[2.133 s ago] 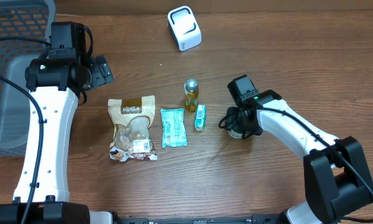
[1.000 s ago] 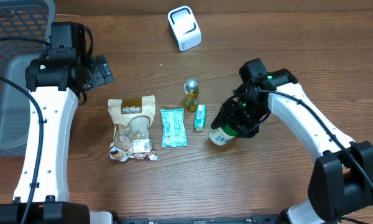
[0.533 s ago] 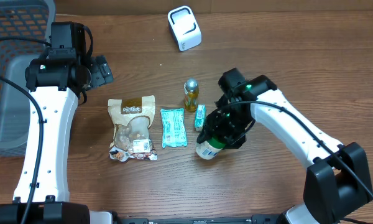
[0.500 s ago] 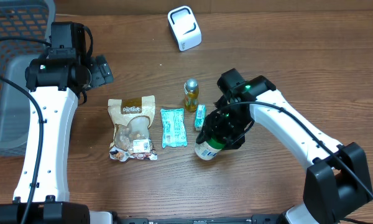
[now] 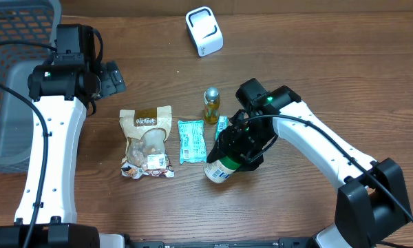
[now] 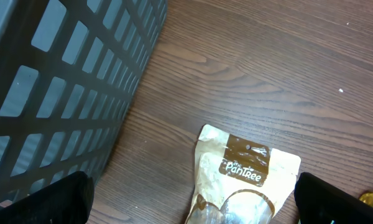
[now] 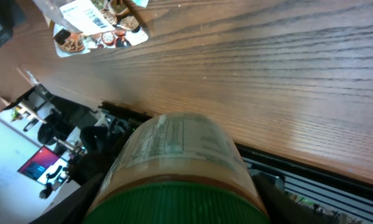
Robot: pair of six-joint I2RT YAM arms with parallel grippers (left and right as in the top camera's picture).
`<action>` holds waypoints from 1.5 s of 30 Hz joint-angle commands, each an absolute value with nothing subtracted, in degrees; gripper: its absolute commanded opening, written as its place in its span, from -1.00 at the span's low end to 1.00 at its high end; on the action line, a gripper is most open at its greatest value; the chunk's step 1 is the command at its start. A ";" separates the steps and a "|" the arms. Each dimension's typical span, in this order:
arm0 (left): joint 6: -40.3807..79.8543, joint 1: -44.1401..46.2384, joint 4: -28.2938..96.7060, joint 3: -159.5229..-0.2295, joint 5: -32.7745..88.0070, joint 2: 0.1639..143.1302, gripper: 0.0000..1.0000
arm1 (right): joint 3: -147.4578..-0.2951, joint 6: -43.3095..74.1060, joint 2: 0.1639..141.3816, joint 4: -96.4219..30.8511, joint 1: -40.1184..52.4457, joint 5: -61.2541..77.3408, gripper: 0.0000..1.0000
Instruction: Scan the item barcode
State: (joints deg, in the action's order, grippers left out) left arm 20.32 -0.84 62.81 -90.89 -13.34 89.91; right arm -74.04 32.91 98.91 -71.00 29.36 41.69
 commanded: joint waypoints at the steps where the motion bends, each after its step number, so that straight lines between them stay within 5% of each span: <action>1: 18.81 -0.73 62.78 -91.13 -13.89 89.71 0.99 | -75.35 33.21 97.95 -71.11 29.67 44.75 -0.50; 45: 18.83 -0.73 62.78 -91.13 -13.89 89.71 0.99 | -75.35 33.21 97.95 -71.24 29.67 56.25 -0.49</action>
State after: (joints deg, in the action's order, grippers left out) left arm 20.32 -0.84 62.81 -90.89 -13.34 89.91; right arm -74.04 33.01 98.91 -71.33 29.36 53.80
